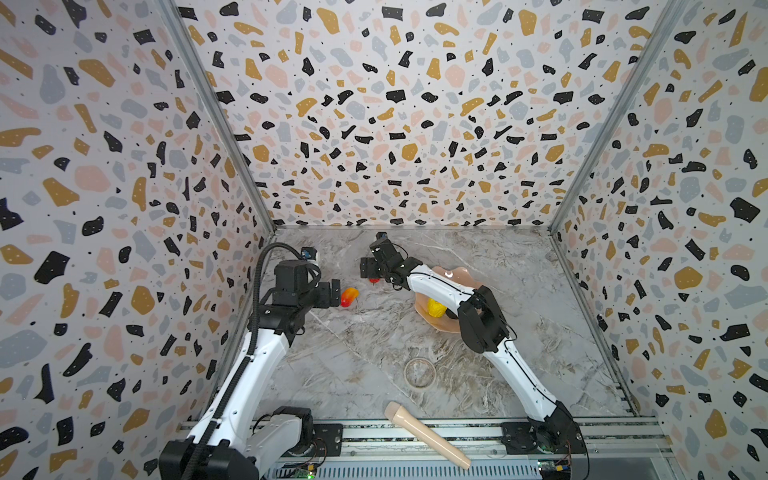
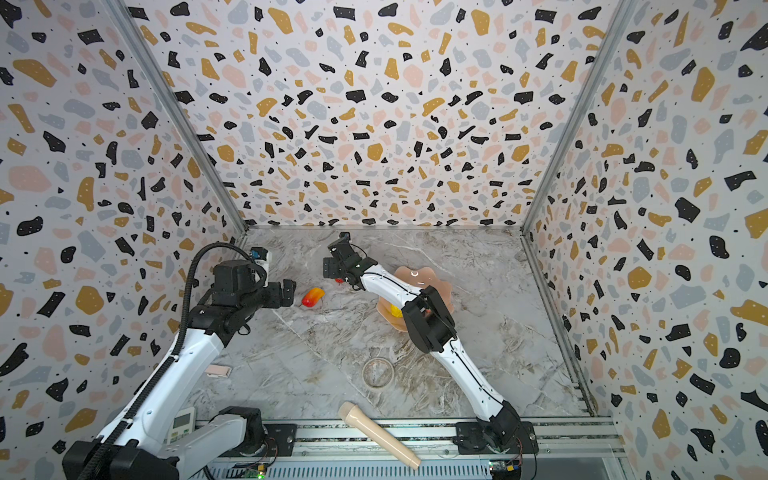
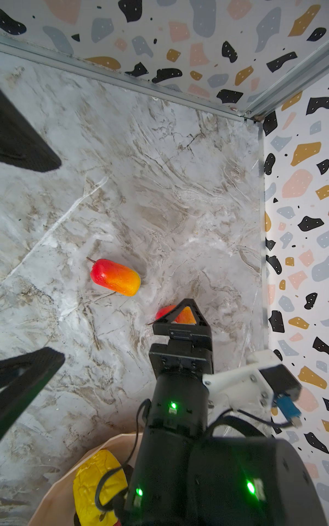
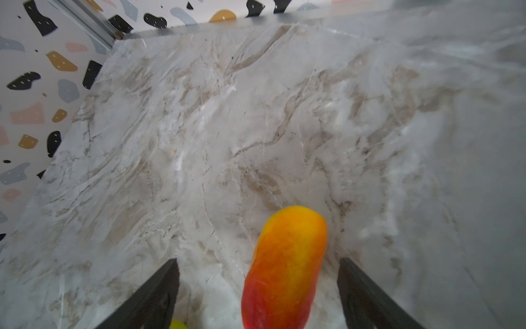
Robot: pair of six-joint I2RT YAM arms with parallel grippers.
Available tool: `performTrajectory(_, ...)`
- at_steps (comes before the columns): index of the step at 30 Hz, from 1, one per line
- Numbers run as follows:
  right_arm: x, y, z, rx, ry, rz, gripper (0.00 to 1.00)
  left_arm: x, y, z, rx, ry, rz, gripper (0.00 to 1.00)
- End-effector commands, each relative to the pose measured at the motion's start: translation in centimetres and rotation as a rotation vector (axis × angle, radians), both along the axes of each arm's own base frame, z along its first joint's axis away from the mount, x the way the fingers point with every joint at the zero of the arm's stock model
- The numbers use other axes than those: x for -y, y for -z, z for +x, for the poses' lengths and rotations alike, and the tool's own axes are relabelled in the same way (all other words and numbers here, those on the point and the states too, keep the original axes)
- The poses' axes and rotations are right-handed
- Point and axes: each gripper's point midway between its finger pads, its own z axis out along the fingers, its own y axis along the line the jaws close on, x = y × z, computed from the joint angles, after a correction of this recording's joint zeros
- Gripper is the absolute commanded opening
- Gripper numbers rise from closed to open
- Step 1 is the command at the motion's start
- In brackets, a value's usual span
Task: Place and organize the fake fruits in the fruit bowl
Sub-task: 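Reach the right gripper to the farther mango and grasp it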
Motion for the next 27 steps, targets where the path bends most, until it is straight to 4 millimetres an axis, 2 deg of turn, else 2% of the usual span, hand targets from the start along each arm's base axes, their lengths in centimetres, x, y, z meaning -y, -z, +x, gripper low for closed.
performTrajectory(1, -0.8, -1.9, 0.2, 0.01, 0.019, 0.057, 0.85, 0.0, -0.7, 0.0, 0.033, 0.011, 0.001, 1.0)
performTrajectory(6, -0.9, -0.9, 0.7, 0.017, 0.022, 0.048, 0.79, 0.0, -0.8, 0.0, 0.036, 0.013, -0.002, 1.0)
performTrajectory(9, -1.0, -0.2, 1.0, 0.014, 0.023, 0.047, 0.68, 0.0, -0.9, 0.0, 0.039, 0.012, 0.0, 1.0)
performTrajectory(13, -1.0, 0.1, 1.0, 0.009, 0.019, 0.049, 0.5, -0.1, -0.9, 0.0, 0.041, 0.008, 0.002, 1.0)
performTrajectory(16, -0.8, -0.2, 1.2, 0.012, 0.017, 0.044, 0.43, -0.1, -1.0, 0.0, 0.043, 0.007, 0.003, 1.0)
performTrajectory(23, -0.4, -1.4, 1.5, 0.02, -0.013, 0.053, 0.43, -0.1, -1.0, 0.0, 0.041, 0.005, 0.004, 1.0)
performTrajectory(25, -0.6, -1.0, 1.4, 0.008, -0.034, 0.066, 0.46, -0.1, -0.9, 0.0, 0.041, 0.006, 0.003, 1.0)
performTrajectory(27, -1.1, -0.6, 1.2, -0.006, -0.058, 0.086, 0.54, -0.1, -0.9, 0.0, 0.04, 0.006, 0.004, 1.0)
